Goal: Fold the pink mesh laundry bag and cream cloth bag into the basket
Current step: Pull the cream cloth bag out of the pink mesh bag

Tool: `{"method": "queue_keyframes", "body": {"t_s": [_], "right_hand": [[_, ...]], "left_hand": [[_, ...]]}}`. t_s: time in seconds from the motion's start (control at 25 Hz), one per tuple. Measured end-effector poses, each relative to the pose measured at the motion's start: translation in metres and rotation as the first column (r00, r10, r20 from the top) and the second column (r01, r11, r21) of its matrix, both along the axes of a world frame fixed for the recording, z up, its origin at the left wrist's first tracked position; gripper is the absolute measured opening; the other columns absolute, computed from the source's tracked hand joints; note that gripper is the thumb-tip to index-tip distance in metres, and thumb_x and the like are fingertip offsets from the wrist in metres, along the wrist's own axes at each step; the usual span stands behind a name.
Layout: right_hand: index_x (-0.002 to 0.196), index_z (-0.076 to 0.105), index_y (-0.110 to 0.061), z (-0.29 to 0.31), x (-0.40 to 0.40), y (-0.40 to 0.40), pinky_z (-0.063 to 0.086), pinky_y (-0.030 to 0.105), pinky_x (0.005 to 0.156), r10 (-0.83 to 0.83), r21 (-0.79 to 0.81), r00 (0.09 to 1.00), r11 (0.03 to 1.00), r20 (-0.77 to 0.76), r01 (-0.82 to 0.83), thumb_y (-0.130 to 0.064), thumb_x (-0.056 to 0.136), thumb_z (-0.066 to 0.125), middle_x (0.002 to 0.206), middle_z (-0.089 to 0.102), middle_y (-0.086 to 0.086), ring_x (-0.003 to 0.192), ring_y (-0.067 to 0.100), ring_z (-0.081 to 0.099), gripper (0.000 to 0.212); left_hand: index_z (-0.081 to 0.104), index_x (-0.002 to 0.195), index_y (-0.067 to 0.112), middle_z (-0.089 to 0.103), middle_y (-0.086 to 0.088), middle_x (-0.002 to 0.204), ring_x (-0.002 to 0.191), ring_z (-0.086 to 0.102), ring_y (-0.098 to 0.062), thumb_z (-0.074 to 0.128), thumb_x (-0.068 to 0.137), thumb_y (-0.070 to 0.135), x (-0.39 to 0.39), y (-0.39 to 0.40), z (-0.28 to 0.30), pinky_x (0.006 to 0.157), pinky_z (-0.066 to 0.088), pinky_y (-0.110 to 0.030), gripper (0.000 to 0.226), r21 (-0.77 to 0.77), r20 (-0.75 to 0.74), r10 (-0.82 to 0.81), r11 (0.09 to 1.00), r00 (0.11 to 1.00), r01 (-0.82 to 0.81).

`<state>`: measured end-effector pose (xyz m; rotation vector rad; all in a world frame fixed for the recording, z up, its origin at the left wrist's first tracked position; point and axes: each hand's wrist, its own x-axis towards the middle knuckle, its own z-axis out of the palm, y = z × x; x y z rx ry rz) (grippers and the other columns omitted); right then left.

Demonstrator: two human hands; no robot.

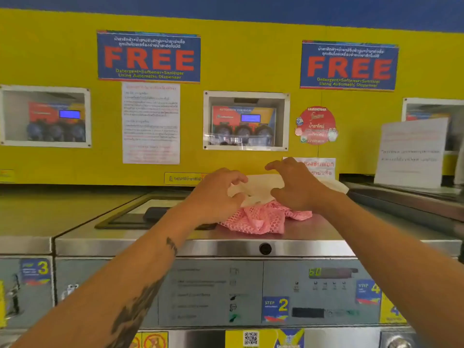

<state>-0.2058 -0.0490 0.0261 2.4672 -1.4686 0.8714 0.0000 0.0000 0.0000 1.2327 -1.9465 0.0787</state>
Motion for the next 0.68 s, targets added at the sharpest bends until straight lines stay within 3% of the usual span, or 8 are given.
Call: {"method": "queue_keyframes", "body": {"t_s": [0.16,0.28,0.4,0.48,0.56,0.68], "right_hand": [[0.148,0.027,-0.035,0.004,0.005,-0.033,0.02,0.056,0.113,-0.107,-0.001,0.985,0.994,-0.137,0.108,-0.047,0.082,0.064,0.159,0.02,0.009,0.146,0.032,0.016,0.077],[0.151,0.018,-0.04,0.001,-0.007,-0.074,0.011,0.06,0.116,-0.102,0.032,0.979,0.994,-0.176,0.109,-0.063,0.081,0.057,0.163,0.011,0.005,0.149,0.031,0.009,0.083],[0.152,0.009,-0.039,-0.017,-0.014,-0.107,0.029,0.051,0.113,0.024,0.263,0.983,0.964,-0.183,0.025,-0.066,0.082,0.053,0.159,0.023,0.006,0.141,0.031,0.03,0.088],[0.153,0.001,-0.039,-0.023,-0.016,-0.122,0.034,0.047,0.109,0.103,0.338,0.948,0.941,-0.3,0.004,-0.069,0.083,0.047,0.155,0.029,0.008,0.136,0.031,0.037,0.088],[0.152,-0.002,-0.042,-0.013,-0.016,-0.124,0.034,0.048,0.109,0.134,0.316,0.907,0.949,-0.4,0.0,-0.068,0.085,0.043,0.155,0.025,0.009,0.138,0.033,0.034,0.085],[0.149,0.014,-0.043,0.009,-0.021,-0.117,0.041,0.048,0.103,0.195,0.322,0.891,0.945,-0.41,-0.058,-0.06,0.087,0.05,0.146,0.036,0.007,0.129,0.032,0.044,0.074]], "left_hand": [[0.042,0.139,0.038,0.041,0.004,0.14,0.133,0.038,-0.023,0.065,0.083,0.043,-0.005,-0.047,0.012,0.109,0.035,-0.047,0.061,0.152,0.285,0.088,0.979,0.955,-0.135],[0.026,0.148,0.041,0.025,0.002,0.153,0.14,0.031,-0.027,0.062,0.083,0.05,-0.011,-0.088,0.006,0.112,0.032,-0.048,0.075,0.27,0.411,0.081,0.941,0.908,-0.206],[0.024,0.149,0.04,0.03,0.005,0.156,0.137,0.037,-0.022,0.039,0.083,0.073,-0.003,-0.1,-0.024,0.113,0.033,-0.042,0.076,0.319,0.463,0.071,0.917,0.883,-0.241],[0.029,0.148,0.042,0.035,0.01,0.154,0.135,0.04,-0.016,0.015,0.067,0.088,-0.001,-0.098,-0.033,0.112,0.034,-0.039,0.094,0.31,0.444,0.12,0.909,0.888,-0.278],[0.034,0.145,0.043,0.04,0.012,0.151,0.132,0.042,-0.013,0.012,0.069,0.082,-0.001,-0.095,-0.032,0.11,0.034,-0.039,0.088,0.269,0.438,0.162,0.915,0.884,-0.301],[0.048,0.138,0.04,0.053,0.011,0.138,0.121,0.051,-0.014,0.021,0.076,0.072,-0.007,-0.085,-0.021,0.104,0.039,-0.04,0.075,0.261,0.398,0.178,0.918,0.9,-0.297]]}}
